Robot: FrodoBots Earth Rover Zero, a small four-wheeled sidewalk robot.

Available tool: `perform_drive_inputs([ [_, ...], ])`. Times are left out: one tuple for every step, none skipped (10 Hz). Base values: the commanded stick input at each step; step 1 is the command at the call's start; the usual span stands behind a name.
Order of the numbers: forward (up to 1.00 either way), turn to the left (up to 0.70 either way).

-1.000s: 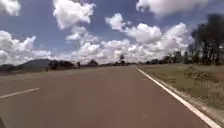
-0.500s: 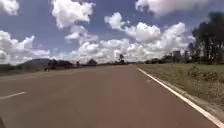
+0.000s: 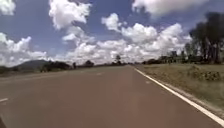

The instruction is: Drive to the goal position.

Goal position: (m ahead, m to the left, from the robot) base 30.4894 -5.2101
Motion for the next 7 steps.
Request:
perform_drive_inputs([
  [1.0, 0.0],
  [1.0, -0.02],
  [1.0, -0.06],
  [1.0, -0.11],
  [1.0, -0.26],
  [1.0, -0.4],
  [1.0, -0.35],
])
